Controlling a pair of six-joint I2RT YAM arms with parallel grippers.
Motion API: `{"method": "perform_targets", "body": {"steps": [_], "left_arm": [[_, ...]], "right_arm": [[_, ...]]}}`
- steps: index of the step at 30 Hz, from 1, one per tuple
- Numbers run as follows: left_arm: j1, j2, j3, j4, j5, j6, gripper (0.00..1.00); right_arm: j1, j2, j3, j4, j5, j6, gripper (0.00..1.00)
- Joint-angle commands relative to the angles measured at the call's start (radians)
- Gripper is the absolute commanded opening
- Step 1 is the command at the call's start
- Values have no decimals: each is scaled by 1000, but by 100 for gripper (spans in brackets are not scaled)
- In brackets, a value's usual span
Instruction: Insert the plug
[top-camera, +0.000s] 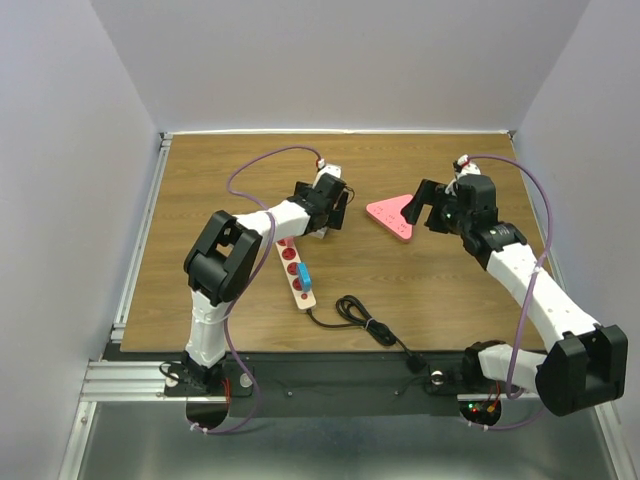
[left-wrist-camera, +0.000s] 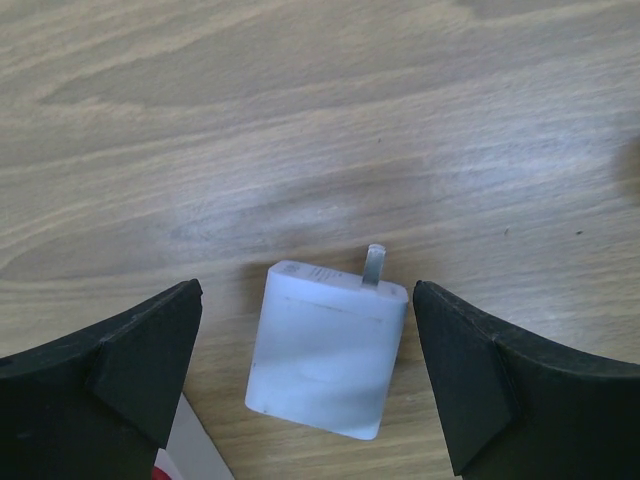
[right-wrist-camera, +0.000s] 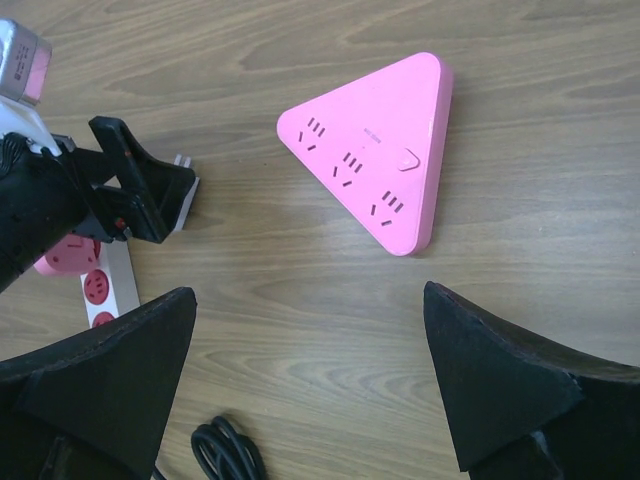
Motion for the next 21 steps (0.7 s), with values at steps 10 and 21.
{"method": "perform_targets", "body": {"steps": [10,21], "left_arm": [[-1,-11,11,-96,50,-46,59],[0,-92,32,-78,285,-206,0]], "right_arm": [[-17,-20,-5,39,-23,-27,100],[-17,-79,-86,179,-148,3,98]]}}
